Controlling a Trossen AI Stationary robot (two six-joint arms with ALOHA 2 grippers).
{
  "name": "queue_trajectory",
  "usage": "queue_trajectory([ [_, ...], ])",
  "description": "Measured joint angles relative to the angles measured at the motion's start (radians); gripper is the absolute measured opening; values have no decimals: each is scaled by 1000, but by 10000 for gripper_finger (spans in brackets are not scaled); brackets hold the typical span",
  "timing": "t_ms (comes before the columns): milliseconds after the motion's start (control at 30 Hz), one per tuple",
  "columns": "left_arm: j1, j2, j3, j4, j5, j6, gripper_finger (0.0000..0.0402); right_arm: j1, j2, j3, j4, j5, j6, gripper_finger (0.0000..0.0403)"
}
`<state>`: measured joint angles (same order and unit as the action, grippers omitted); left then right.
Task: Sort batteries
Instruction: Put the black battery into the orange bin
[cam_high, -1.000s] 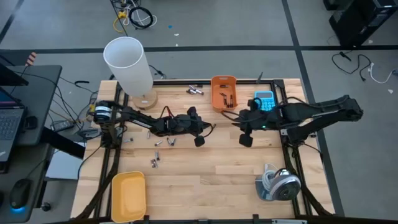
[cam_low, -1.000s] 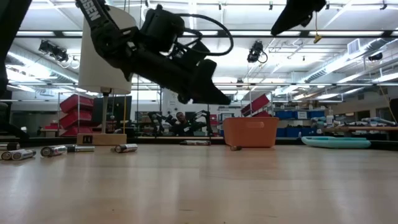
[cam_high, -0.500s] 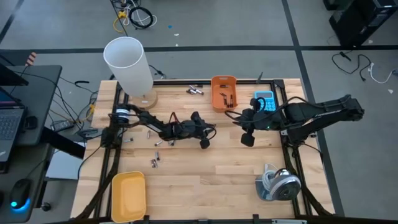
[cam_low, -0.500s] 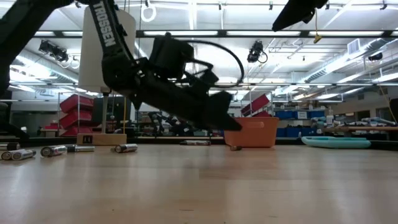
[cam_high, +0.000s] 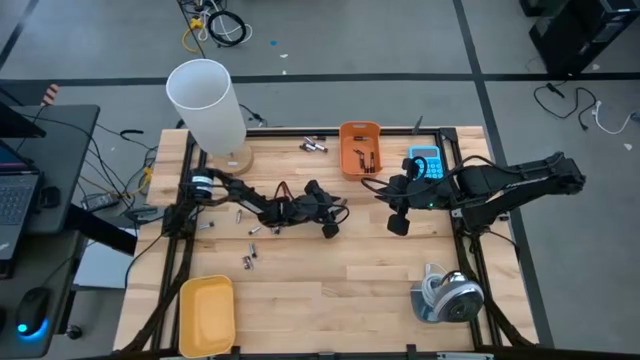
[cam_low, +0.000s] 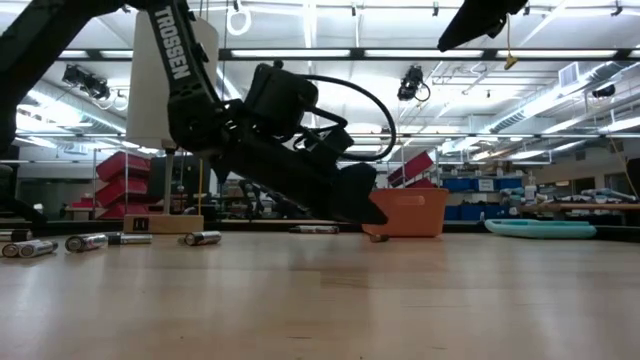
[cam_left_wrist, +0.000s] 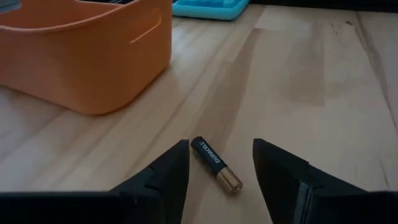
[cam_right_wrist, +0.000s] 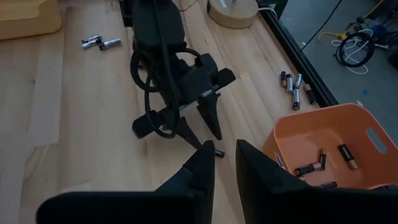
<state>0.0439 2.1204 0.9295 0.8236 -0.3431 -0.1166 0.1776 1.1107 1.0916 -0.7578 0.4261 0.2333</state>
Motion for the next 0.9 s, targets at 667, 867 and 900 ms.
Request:
queue_trajectory([
  [667, -11, 6, 0, -35, -23, -36, 178, 0, 0, -1, 2, 0, 0, 52],
  [867, -12, 6, 0, -34, -23, -46, 178, 0, 0, -1, 2, 0, 0, 52],
  [900, -12, 6, 0, -35, -23, -46, 178, 0, 0, -1, 2, 0, 0, 52],
])
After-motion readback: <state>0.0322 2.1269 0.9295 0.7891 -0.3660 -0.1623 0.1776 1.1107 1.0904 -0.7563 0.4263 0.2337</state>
